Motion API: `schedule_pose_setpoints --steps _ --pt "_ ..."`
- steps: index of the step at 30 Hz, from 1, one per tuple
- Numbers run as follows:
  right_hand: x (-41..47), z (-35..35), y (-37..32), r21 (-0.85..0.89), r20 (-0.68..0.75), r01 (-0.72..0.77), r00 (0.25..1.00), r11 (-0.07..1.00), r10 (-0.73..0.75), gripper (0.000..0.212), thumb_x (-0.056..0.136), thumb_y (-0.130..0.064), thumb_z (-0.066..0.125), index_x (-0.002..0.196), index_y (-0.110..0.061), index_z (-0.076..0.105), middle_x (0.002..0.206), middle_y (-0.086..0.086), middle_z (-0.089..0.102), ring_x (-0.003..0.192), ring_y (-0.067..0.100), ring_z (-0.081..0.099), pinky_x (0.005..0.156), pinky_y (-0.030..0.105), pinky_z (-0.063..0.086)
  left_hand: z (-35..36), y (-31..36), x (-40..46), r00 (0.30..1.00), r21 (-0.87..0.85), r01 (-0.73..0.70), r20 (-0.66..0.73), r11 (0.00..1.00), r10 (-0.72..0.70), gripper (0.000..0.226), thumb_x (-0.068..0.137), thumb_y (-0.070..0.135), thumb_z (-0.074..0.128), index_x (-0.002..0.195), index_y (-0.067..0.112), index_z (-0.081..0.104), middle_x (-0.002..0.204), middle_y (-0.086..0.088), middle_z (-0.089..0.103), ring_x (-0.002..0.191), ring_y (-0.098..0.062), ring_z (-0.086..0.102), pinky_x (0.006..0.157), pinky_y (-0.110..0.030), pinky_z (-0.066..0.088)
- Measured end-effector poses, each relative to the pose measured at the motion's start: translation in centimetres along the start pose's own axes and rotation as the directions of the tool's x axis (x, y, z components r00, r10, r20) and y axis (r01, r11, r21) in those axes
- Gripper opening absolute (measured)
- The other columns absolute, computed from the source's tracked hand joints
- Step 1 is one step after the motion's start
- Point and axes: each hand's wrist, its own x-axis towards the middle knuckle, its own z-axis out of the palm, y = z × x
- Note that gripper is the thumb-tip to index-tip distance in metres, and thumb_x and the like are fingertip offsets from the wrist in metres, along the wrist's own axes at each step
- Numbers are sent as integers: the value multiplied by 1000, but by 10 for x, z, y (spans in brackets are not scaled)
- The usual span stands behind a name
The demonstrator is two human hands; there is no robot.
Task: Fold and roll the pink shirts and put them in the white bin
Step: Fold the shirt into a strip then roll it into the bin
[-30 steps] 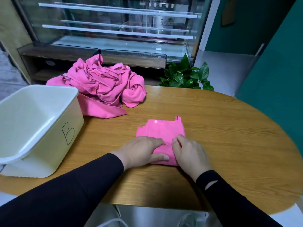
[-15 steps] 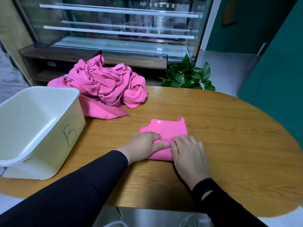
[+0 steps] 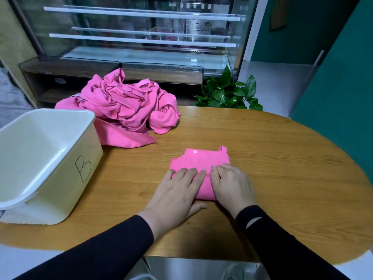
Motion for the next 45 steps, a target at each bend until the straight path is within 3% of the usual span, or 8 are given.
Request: schedule_pose_setpoints --steps 9,13,18,23,27,30,41,45 --pt "9 -15 -4 3 214 -121 970 993 118 49 105 -37 35 59 -23 48 59 -7 50 58 18 52 59 33 35 4 -17 17 986 87 -161 -33 983 164 80 85 76 44 130 11 53 91 -6 62 76 -26 60 72 -39 50" --pt "-11 -13 1 42 88 -14 996 999 11 43 105 -37 28 73 -21 52 69 -8 53 65 15 47 61 37 40 -4 -21 25 984 -71 -142 96 987 148 81 84 77 38 131 13 56 95 -7 65 83 -29 64 77 -40 52" --pt "-35 -9 15 178 42 29 998 984 -37 52 105 -46 26 120 -18 67 108 -8 62 97 11 50 90 34 46 -14 -27 34 941 -256 11 331 967 76 79 85 76 48 143 23 45 114 -3 64 106 -24 60 89 -37 47" --pt "-31 -11 9 135 67 -41 997 990 32 46 100 -43 26 93 -22 67 90 -9 58 84 12 50 74 36 47 -12 -28 29 927 -346 71 369 936 66 80 84 79 47 148 30 36 134 4 57 124 -18 52 101 -37 43" --pt "-27 -12 11 141 71 -98 994 985 88 38 103 -32 36 76 -18 59 75 -10 51 73 12 50 67 36 44 -7 -32 10 997 -318 10 71 948 13 84 76 84 50 138 28 43 134 8 51 123 -11 48 99 -32 40" --pt "-26 -11 10 148 62 -94 994 985 85 38 102 -28 39 69 -17 53 70 -9 49 68 13 49 66 33 37 4 -32 -7 1000 -372 10 6 928 -9 78 78 77 59 136 26 48 126 6 56 116 -13 53 97 -32 43" --pt "-33 -17 13 168 79 -69 995 983 57 31 106 -35 32 92 -25 58 89 -14 53 87 8 49 81 33 44 -9 -35 9 969 -598 197 240 777 -61 44 87 57 66 118 27 59 103 9 66 90 -8 57 76 -22 40" --pt "-41 -17 13 172 55 -49 998 984 40 30 104 -38 35 90 -25 59 85 -16 53 80 6 48 74 31 40 -11 -35 4 938 -649 294 335 702 -84 26 100 56 43 97 33 53 94 11 64 86 -10 58 81 -33 46"
